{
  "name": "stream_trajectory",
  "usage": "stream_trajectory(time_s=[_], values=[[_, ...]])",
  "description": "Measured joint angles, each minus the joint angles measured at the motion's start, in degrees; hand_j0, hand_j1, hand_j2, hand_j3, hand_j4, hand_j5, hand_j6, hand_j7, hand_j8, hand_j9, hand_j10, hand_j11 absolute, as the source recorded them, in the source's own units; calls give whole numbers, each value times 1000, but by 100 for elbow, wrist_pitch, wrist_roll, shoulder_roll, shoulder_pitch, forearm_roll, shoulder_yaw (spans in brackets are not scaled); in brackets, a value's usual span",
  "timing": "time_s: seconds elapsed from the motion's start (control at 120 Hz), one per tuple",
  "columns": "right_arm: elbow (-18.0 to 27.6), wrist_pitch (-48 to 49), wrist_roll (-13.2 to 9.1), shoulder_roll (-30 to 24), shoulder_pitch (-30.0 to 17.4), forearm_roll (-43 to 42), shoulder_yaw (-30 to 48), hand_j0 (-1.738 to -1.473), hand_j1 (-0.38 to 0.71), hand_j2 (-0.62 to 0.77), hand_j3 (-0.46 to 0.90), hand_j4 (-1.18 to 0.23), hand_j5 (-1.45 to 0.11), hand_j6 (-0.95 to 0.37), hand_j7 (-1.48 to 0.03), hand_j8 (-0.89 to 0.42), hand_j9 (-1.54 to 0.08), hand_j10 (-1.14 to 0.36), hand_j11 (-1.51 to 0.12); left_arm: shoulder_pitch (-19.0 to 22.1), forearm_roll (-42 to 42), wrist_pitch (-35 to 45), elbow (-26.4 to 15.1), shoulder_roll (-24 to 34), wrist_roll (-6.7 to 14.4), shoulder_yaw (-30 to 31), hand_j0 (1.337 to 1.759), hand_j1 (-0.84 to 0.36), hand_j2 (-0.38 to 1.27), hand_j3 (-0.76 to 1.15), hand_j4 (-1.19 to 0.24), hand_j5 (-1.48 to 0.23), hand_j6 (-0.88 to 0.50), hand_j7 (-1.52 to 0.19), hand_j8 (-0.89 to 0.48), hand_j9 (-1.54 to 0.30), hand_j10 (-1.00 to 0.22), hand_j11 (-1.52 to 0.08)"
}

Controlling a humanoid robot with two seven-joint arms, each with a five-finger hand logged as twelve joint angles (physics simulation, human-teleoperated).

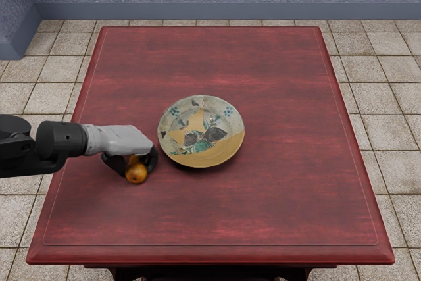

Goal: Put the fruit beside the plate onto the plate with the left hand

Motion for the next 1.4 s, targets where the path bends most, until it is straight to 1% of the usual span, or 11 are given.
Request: stream_trajectory(time_s=[0.2,0.442,0.508,0.733,0.767,0.925,1.125,1.292,1.3,1.358,1.4], values=[[0,0,0,0,0,0,0,-1658,-320,-5,0,-24,-31,-24,-31,-24,-31,-24,-31,-37,-44,-29,-4,-5,-7,12,1655,-366,329,0,-573,-925,-454,-915,-432,-935,-682,-955],[0,0,0,0,0,0,0,-1658,-320,-5,0,-24,-31,-24,-31,-24,-31,-24,-31,-263,-284,-60,-29,100,-10,3,1655,-356,347,0,-537,-1020,-445,-985,-438,-999,-658,-981],[0,0,0,0,0,0,0,-1658,-320,-5,0,-24,-31,-24,-31,-24,-31,-24,-31,-348,-344,-61,-34,162,-12,1,1655,-344,369,0,-556,-1013,-492,-990,-451,-1002,-680,-986],[0,0,0,0,0,0,0,-1658,-320,-5,0,-24,-31,-24,-31,-24,-31,-24,-31,-810,-667,-77,-43,281,-13,-17,1655,-334,421,0,-611,-996,-517,-984,-535,-993,-714,-989],[0,0,0,0,0,0,0,-1658,-320,-5,0,-24,-31,-24,-31,-24,-31,-24,-31,-872,-727,-84,-43,281,-13,-19,1656,-338,435,0,-616,-997,-515,-986,-503,-991,-715,-988],[0,0,0,0,0,0,0,-1658,-320,-5,0,-24,-31,-24,-31,-24,-31,-24,-31,-1141,-984,-114,-44,265,-12,-24,1656,-358,456,0,-623,-994,-520,-979,-528,-980,-720,-982],[0,0,0,0,0,0,0,-1658,-320,-5,0,-24,-31,-24,-31,-24,-31,-24,-31,-1446,-1304,-195,-39,77,-11,-23,1657,-389,469,0,-625,-988,-521,-971,-577,-969,-723,-972],[0,0,0,0,0,0,0,-1658,-320,-5,0,-24,-31,-24,-31,-24,-31,-24,-31,-1515,-1461,-220,-15,-179,-8,-19,1657,-403,463,0,-644,-974,-520,-963,-630,-962,-727,-963],[0,0,0,0,0,0,0,-1658,-320,-5,0,-24,-31,-24,-31,-24,-31,-24,-31,-1521,-1469,-221,-13,-186,-8,-19,1657,-399,416,0,-640,-973,-528,-963,-634,-962,-727,-962],[0,0,0,0,0,0,0,-1658,-320,-5,0,-24,-31,-24,-31,-24,-31,-24,-31,-1570,-1515,-225,4,-280,-7,-19,1657,-397,391,0,-637,-972,-528,-961,-658,-960,-729,-960],[0,0,0,0,0,0,0,-1658,-320,-5,0,-24,-31,-24,-31,-24,-31,-24,-31,-1576,-1534,-226,13,-334,-6,-19,1657,-389,412,0,-634,-970,-544,-959,-672,-958,-730,-958]])
